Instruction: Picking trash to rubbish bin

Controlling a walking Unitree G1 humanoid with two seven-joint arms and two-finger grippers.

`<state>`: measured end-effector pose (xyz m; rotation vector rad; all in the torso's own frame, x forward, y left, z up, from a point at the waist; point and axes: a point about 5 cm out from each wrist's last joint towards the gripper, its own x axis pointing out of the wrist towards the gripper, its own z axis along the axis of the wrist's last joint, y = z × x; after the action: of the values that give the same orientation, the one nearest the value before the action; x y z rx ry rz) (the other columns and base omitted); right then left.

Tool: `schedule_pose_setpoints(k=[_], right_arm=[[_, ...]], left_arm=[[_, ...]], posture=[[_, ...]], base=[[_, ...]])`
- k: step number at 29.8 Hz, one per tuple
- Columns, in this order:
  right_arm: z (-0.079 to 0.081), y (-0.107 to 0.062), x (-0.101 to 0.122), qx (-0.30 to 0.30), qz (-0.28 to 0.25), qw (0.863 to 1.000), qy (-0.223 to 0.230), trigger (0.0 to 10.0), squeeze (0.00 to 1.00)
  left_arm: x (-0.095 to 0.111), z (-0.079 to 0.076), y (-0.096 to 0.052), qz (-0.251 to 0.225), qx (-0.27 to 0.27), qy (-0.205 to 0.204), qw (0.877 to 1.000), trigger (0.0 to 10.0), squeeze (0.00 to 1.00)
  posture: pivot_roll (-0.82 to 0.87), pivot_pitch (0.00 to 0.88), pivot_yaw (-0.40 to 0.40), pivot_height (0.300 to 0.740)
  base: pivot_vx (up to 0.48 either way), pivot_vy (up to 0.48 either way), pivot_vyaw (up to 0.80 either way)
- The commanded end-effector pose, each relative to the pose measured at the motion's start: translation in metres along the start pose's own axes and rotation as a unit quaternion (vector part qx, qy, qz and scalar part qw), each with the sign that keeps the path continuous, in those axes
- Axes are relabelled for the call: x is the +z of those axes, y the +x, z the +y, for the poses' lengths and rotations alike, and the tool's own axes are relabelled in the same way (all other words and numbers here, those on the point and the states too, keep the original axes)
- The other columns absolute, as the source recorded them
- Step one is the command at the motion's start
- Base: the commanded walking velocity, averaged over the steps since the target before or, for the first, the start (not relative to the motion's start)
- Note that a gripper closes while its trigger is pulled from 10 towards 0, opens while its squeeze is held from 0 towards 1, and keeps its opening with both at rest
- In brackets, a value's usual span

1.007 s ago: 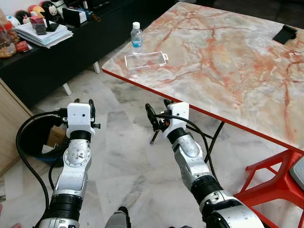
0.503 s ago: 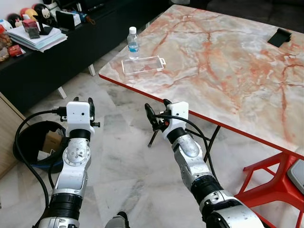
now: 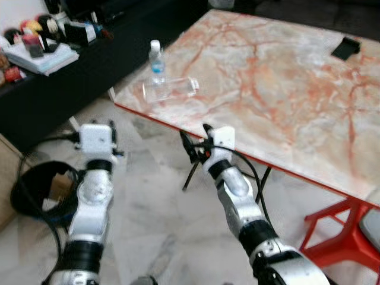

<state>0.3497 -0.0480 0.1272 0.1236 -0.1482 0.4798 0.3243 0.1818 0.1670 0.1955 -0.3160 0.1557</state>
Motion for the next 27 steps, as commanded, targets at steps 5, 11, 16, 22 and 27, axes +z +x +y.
schedule_pose_setpoints(k=[5, 11, 16, 22, 27], right_arm=[[0.0166, 0.0046, 0.0017, 0.021, -0.006, 1.0, 0.006, 10.0, 0.0], [0.0173, 0.0044, 0.0015, 0.022, -0.007, 1.0, 0.011, 10.0, 0.0], [0.0171, 0.0046, 0.0016, 0.022, -0.006, 1.0, 0.016, 10.0, 0.0], [0.0174, 0.0046, 0.0019, 0.024, -0.006, 1.0, 0.013, 10.0, 0.0], [0.0186, 0.0041, 0.001, 0.026, -0.005, 1.0, 0.012, 10.0, 0.0]], left_arm=[[0.0003, 0.0084, 0.0005, 0.0, 0.009, 0.007, 1.0, 10.0, 0.0], [0.0013, 0.0077, 0.0014, -0.001, 0.008, 0.007, 1.0, 10.0, 0.0], [0.0011, 0.0084, 0.0011, 0.0, 0.009, 0.008, 1.0, 10.0, 0.0], [0.0012, 0.0088, 0.0012, 0.0, 0.012, 0.007, 1.0, 10.0, 0.0], [0.0003, 0.0099, 0.0007, 0.001, 0.012, 0.007, 1.0, 10.0, 0.0]], posture=[[0.13, 0.145, -0.031, 0.74], [0.13, 0.139, -0.032, 0.74], [0.13, 0.141, -0.034, 0.74], [0.13, 0.146, -0.036, 0.74], [0.13, 0.146, -0.036, 0.74]], base=[[0.305, 0.0, 0.16], [0.307, 0.0, 0.67], [0.315, 0.0, 0.0], [0.325, 0.0, 0.0], [0.332, 0.0, 0.0]])
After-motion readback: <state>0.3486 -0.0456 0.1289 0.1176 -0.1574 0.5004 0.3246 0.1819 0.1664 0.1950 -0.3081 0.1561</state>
